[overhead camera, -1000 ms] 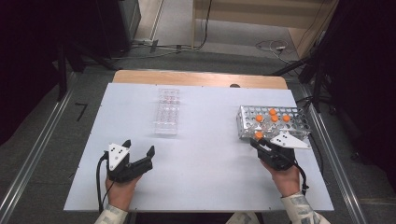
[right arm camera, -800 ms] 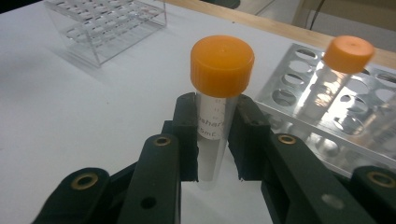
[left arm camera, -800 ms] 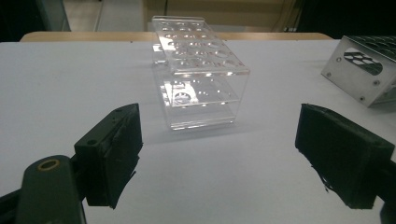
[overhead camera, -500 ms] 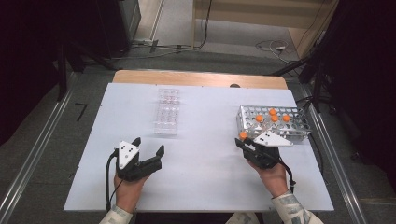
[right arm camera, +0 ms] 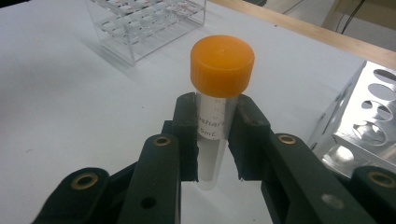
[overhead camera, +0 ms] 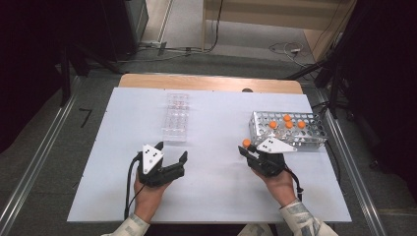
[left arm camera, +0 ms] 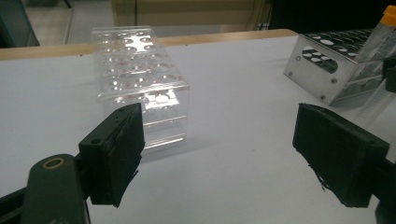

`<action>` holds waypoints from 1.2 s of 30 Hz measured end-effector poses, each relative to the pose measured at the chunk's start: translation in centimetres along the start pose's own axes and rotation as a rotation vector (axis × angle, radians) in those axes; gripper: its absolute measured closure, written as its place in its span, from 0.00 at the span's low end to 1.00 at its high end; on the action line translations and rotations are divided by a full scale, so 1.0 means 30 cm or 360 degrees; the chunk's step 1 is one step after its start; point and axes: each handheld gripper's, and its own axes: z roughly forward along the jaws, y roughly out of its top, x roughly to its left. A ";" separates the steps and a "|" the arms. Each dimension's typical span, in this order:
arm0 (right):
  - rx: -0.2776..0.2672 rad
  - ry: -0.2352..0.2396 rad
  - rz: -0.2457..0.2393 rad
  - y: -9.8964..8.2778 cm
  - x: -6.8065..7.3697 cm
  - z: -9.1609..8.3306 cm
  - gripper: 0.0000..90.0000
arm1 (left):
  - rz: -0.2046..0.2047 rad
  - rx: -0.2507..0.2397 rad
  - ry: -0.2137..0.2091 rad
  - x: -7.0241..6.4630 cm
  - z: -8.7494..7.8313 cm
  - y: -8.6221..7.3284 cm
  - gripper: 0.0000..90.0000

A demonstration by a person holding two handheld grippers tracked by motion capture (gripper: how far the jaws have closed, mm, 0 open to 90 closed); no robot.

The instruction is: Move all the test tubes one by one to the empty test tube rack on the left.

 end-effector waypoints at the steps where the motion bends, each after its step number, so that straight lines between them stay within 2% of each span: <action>1: -0.0001 0.0002 -0.0008 0.001 0.003 0.004 0.80 | 0.0006 0.0004 -0.0010 -0.009 0.007 0.003 0.19; 11: 0.0009 0.0034 -0.0034 0.015 0.033 0.047 0.80 | 0.0049 0.0034 -0.0084 -0.059 0.053 0.022 0.20; 17: 0.0006 0.0083 -0.0064 0.031 0.064 0.072 0.80 | 0.0055 0.0012 -0.0127 -0.084 0.058 0.045 0.21; 19: 0.0002 0.0110 -0.0084 0.044 0.088 0.084 0.80 | 0.0067 -0.0001 -0.0141 -0.095 0.057 0.055 0.23; 26: -0.0029 0.0189 -0.0129 0.085 0.142 0.100 0.80 | 0.0102 -0.0035 -0.0253 -0.135 0.047 0.112 0.29; 29: -0.0027 0.0208 -0.0142 0.093 0.158 0.112 0.80 | 0.0121 -0.0036 -0.0319 -0.161 0.051 0.131 0.32; 32: -0.0019 0.0225 -0.0146 0.095 0.169 0.119 0.80 | 0.0133 -0.0030 -0.0345 -0.170 0.058 0.134 0.38; 33: -0.0014 0.0240 -0.0152 0.094 0.181 0.125 0.80 | 0.0135 -0.0026 -0.0359 -0.173 0.063 0.134 0.45; 36: -0.0012 0.0255 -0.0166 0.095 0.196 0.129 0.80 | 0.0144 0.0003 -0.0404 -0.182 0.080 0.131 0.53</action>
